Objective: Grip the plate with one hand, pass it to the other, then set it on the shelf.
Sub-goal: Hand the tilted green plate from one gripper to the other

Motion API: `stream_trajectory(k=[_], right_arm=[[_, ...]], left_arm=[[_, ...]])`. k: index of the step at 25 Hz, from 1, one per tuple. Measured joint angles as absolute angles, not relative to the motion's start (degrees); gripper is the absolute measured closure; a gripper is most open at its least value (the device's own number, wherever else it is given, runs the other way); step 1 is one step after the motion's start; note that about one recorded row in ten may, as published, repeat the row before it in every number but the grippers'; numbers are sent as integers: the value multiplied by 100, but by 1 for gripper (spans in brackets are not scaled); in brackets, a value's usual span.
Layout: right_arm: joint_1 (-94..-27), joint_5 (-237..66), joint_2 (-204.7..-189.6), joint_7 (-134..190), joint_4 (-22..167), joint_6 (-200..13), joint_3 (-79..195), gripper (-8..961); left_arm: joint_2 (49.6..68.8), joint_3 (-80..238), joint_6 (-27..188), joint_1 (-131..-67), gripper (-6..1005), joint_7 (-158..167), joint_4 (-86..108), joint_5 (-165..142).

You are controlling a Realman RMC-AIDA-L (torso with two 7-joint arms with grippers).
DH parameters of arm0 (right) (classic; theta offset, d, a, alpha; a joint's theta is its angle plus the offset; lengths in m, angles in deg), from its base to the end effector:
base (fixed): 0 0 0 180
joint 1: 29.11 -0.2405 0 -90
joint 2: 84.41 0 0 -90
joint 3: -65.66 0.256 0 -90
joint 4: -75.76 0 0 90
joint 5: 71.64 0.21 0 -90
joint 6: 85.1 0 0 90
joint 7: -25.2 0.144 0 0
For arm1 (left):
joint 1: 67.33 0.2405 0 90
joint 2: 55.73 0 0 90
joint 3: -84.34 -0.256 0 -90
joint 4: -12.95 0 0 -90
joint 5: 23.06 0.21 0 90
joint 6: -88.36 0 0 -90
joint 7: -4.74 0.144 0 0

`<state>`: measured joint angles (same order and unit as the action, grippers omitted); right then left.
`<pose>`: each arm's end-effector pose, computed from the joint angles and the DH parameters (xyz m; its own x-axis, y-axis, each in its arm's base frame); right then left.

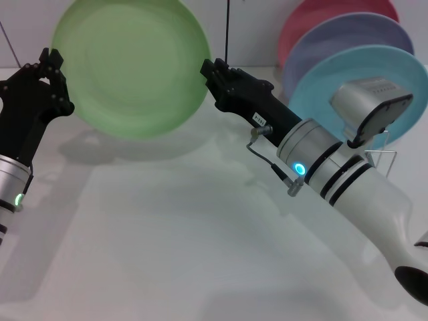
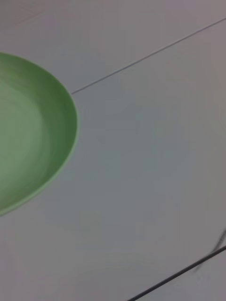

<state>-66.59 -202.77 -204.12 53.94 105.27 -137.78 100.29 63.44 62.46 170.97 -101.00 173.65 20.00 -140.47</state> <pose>0.1634 0.3665 -0.1052 0.3754 -0.2015 -0.9047 -0.7901 -0.5799 -0.1987 -0.2786 0.3436 -0.0099 0.6382 -0.2438 0.7302 0.6705 -0.2900 -0.6829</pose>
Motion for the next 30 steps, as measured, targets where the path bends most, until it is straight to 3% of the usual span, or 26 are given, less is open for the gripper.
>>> stream_trajectory(k=[30], right_arm=[[-6681,-20278,-20412,5394,10518,-13677,10038,803]], left_arm=[[6344,6166,17129,-10126,964,17366,1998,-13969]])
